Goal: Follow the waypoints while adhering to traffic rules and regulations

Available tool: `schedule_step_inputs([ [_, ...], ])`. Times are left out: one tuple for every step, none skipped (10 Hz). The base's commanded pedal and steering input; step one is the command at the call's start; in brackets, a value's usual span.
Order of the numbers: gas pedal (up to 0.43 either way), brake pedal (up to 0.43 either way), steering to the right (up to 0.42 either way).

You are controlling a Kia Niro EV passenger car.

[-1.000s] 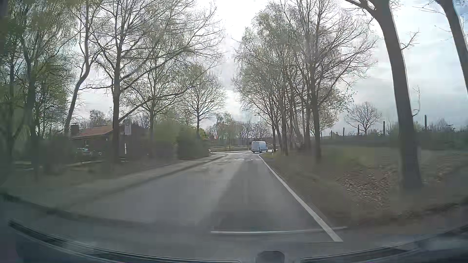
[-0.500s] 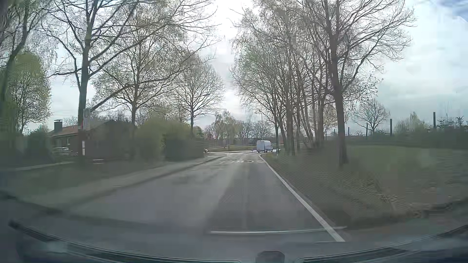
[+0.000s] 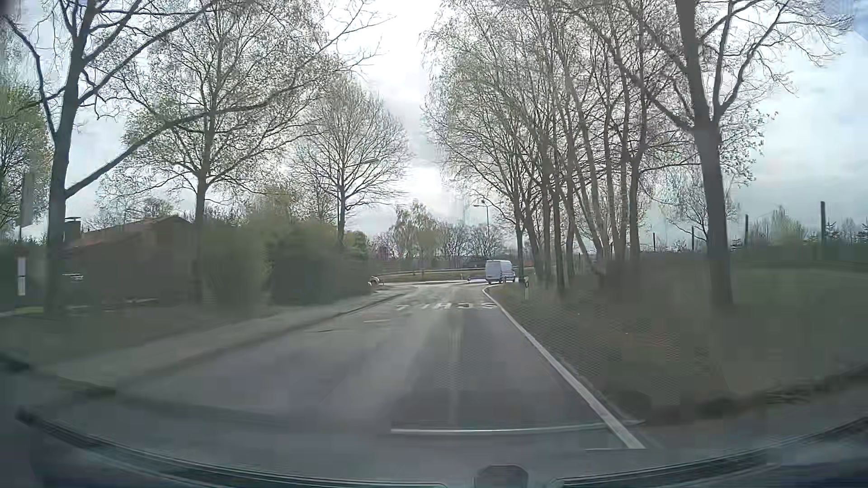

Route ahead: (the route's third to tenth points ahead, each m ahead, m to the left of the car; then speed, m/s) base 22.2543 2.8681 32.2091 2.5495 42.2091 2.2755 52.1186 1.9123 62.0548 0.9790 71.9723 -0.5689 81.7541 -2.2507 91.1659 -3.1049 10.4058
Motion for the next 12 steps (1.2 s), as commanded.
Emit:
schedule_step_inputs([
  [0.13,0.0,-0.002],
  [0.13,0.0,-0.001],
  [0.13,0.006,-0.001],
  [0.13,0.0,0.0],
  [0.118,0.0,0.0],
  [0.118,0.0,0.001],
  [0.11,0.0,0.0],
  [0.11,0.0,0.0],
  [0.11,0.0,0.001],
  [0.11,0.006,0.0],
  [0.11,0.0,0.001],
  [0.11,0.0,0.0],
])
